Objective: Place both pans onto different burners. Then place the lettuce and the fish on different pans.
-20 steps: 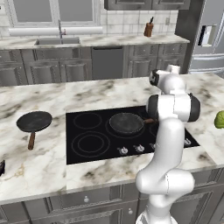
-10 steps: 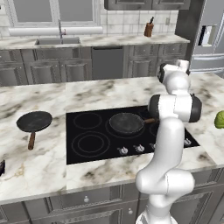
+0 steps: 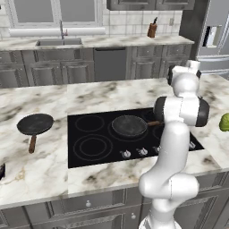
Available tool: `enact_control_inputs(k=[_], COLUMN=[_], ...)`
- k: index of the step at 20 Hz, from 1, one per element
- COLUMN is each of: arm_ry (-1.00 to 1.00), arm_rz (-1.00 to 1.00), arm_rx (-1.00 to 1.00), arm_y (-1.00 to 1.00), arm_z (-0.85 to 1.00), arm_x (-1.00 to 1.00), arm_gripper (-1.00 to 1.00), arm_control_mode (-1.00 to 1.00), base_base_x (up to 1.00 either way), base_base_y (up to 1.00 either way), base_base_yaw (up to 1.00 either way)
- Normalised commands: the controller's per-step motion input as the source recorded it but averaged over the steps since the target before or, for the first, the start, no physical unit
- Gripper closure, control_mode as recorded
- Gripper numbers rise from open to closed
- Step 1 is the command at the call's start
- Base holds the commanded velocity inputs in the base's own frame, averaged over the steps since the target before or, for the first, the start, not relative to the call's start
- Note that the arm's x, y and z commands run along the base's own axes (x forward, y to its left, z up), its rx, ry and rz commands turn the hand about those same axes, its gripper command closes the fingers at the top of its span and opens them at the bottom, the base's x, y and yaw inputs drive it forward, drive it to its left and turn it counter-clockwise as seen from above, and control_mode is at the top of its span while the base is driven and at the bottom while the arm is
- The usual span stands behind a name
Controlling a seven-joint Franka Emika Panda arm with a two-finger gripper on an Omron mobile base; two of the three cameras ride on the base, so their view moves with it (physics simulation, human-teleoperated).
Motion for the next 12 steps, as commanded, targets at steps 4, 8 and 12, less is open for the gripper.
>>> enact_control_inputs(k=[4,8,12], arm_ry=[0.0,0.0,0.0], arm_rz=[-0.4,-0.4,-0.43], arm_rx=[-0.19,-0.19,-0.14], arm_y=[-0.12,-0.14,-0.24], arm_z=[0.0,0.0,0.0], arm_x=[-0.28,-0.18,-0.09], arm_gripper=[-1.0,-1.0,-1.0], arm_control_mode=[-1.0,-1.0,-1.0], base_base_x=[0.0,0.0,0.0], base_base_y=[0.0,0.0,0.0], base_base_yaw=[0.0,0.0,0.0])
